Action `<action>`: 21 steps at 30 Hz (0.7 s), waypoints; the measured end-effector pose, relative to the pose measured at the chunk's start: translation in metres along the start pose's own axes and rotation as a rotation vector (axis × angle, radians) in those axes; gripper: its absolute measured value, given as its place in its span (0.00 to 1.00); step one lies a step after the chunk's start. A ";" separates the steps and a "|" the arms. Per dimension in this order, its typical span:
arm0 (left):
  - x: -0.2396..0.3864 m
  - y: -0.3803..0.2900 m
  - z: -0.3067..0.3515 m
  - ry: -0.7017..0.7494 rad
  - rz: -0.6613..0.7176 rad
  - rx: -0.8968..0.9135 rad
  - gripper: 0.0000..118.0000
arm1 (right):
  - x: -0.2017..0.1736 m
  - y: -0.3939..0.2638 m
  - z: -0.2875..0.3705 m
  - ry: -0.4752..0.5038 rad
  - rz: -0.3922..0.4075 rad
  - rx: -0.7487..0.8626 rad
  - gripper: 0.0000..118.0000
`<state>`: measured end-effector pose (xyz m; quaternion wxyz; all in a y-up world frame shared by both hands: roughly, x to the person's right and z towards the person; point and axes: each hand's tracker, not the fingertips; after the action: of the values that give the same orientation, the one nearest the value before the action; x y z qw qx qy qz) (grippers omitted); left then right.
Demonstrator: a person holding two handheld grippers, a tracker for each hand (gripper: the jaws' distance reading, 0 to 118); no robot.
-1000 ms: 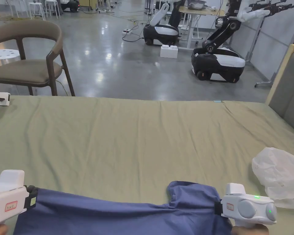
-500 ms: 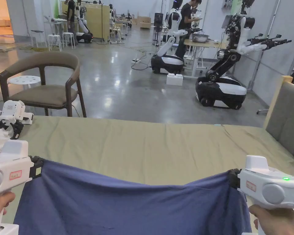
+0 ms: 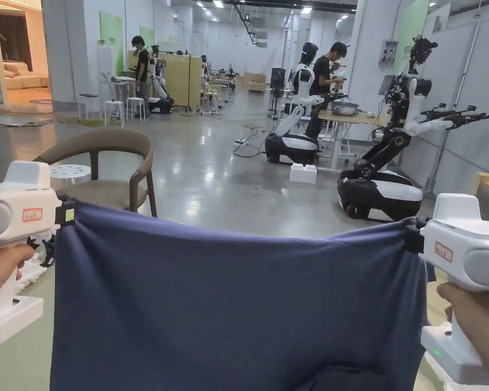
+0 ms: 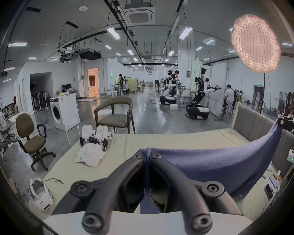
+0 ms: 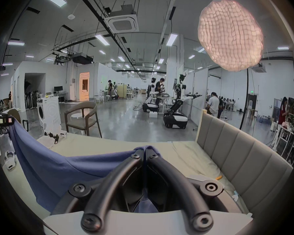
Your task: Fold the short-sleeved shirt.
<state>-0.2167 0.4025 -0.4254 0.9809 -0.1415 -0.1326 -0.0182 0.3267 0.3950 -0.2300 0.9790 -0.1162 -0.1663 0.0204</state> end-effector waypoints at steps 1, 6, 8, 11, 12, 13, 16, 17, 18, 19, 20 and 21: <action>0.000 0.010 -0.003 0.002 0.003 0.010 0.00 | -0.003 0.019 -0.006 -0.011 0.007 0.027 0.00; 0.004 0.059 -0.024 0.023 -0.012 0.043 0.00 | -0.005 0.067 -0.031 -0.030 0.007 0.062 0.00; 0.004 0.077 -0.033 0.021 -0.006 0.058 0.00 | -0.005 0.086 -0.042 -0.039 0.012 0.069 0.00; 0.002 0.105 -0.050 0.032 -0.021 0.072 0.00 | -0.001 0.113 -0.060 -0.048 0.015 0.075 0.00; 0.002 0.113 -0.055 0.035 -0.027 0.079 0.00 | -0.001 0.121 -0.065 -0.052 0.016 0.080 0.00; 0.001 0.123 -0.060 0.035 -0.028 0.079 0.00 | 0.001 0.131 -0.074 -0.057 0.017 0.076 0.00; 0.000 0.146 -0.072 0.035 -0.020 0.093 0.00 | 0.005 0.156 -0.088 -0.054 -0.008 0.084 0.00; 0.001 0.152 -0.076 0.040 -0.019 0.098 0.00 | 0.005 0.163 -0.093 -0.055 -0.015 0.089 0.00; 0.001 0.158 -0.079 0.040 -0.018 0.102 0.00 | 0.004 0.170 -0.097 -0.058 -0.013 0.092 0.00; 0.001 0.163 -0.081 0.040 -0.020 0.108 0.00 | 0.004 0.178 -0.100 -0.062 -0.008 0.095 0.00; 0.002 0.168 -0.083 0.045 -0.021 0.116 0.00 | 0.004 0.183 -0.102 -0.062 0.000 0.106 0.00; 0.002 0.173 -0.086 0.050 -0.025 0.121 0.00 | 0.005 0.190 -0.108 -0.057 0.007 0.111 0.00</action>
<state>-0.1803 0.5441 -0.5515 0.9903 -0.0800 -0.1106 -0.0261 0.3667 0.5562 -0.3718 0.9787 -0.0614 -0.1925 0.0363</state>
